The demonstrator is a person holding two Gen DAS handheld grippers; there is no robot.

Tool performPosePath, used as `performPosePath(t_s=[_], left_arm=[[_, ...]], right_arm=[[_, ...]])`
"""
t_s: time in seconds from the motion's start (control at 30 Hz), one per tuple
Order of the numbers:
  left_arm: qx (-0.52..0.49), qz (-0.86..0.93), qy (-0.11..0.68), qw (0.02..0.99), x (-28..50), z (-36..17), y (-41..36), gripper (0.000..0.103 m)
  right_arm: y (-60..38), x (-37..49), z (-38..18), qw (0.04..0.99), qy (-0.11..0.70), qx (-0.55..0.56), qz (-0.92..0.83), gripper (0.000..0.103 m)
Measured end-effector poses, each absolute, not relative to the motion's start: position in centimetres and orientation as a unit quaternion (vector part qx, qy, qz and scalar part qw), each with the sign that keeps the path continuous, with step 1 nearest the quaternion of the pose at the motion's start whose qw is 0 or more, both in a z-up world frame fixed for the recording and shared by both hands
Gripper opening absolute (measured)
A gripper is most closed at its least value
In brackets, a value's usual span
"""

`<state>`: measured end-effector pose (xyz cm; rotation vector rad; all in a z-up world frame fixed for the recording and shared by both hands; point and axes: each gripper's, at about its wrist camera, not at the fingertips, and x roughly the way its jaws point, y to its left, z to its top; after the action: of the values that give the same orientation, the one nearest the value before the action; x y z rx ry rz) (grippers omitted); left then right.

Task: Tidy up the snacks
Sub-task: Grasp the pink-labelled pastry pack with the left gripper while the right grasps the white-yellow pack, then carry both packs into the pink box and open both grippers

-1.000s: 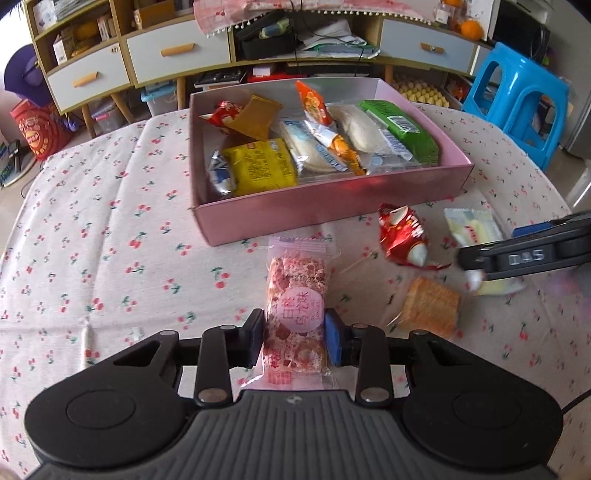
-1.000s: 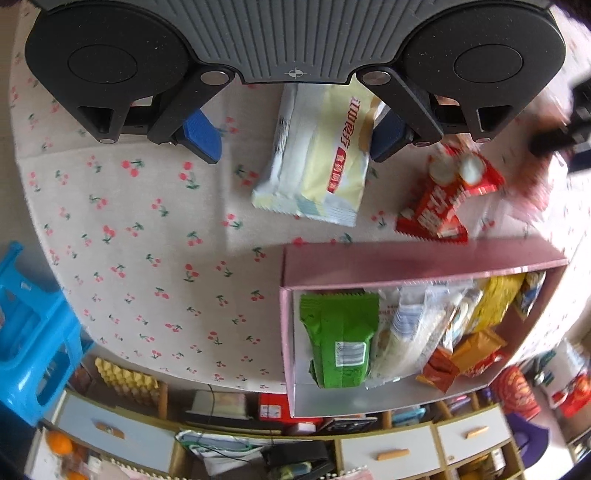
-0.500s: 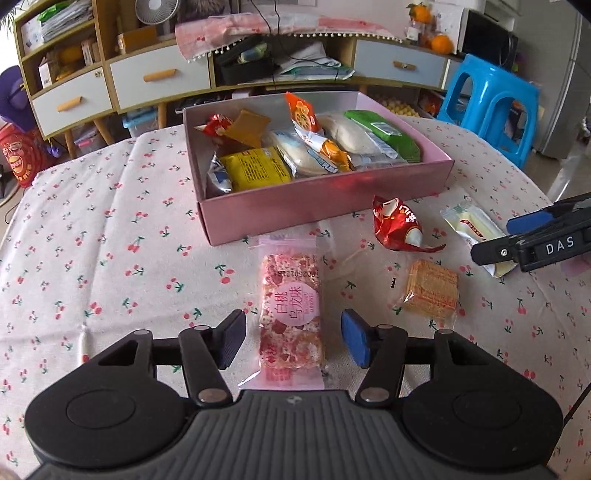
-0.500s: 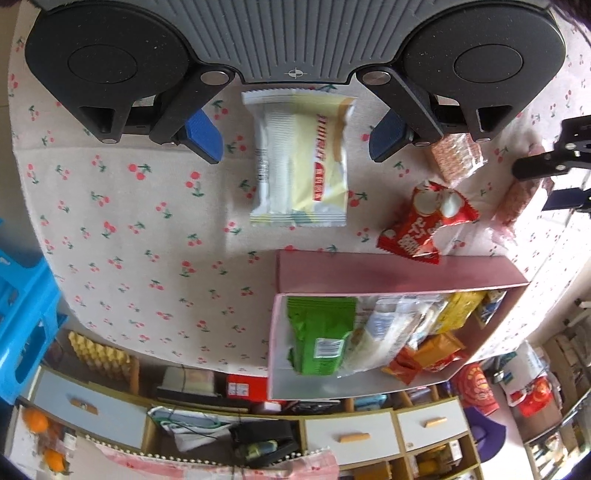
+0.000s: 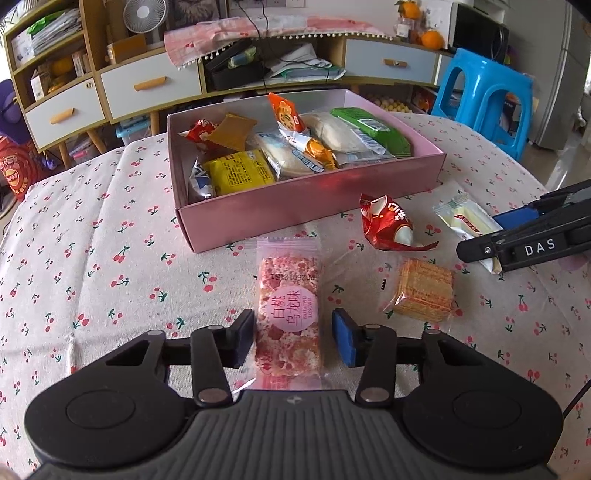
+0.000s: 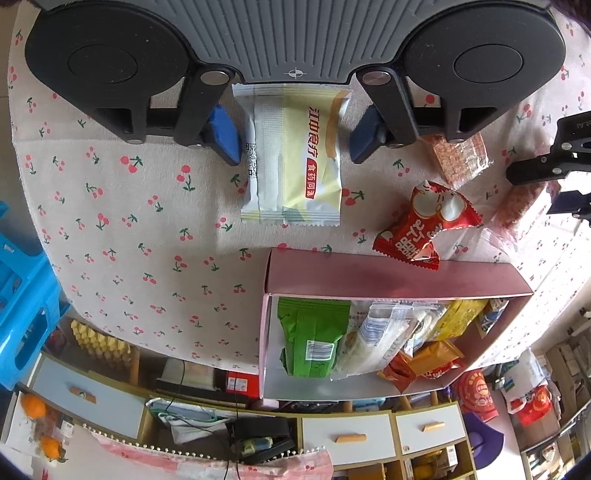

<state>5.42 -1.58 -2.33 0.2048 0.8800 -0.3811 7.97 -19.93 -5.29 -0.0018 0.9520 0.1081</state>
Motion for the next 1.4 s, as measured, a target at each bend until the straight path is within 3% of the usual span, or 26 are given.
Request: performPosePath(t_s=[0.1, 0.3, 1.4], left_arm=[[0.099, -0.186, 0.425, 0.881, 5.3, -2.2, -1.7, 0.035], [0.091, -0.183, 0.436, 0.877, 5.5, -2.0, -1.9, 0.031], [-0.012, -0.144, 0.419, 0.897, 8.4, 2.2, -1.2, 0.03]], right_arm=[[-19.9, 7.9, -5.1, 0.887, 0.458, 0.001, 0.053, 0.05], [-19.9, 8.0, -4.9, 0.886, 0.462, 0.006, 0.05, 0.047], [-20.2, 9.3, 0.6, 0.886, 0.44, 0.137, 0.055, 0.046]])
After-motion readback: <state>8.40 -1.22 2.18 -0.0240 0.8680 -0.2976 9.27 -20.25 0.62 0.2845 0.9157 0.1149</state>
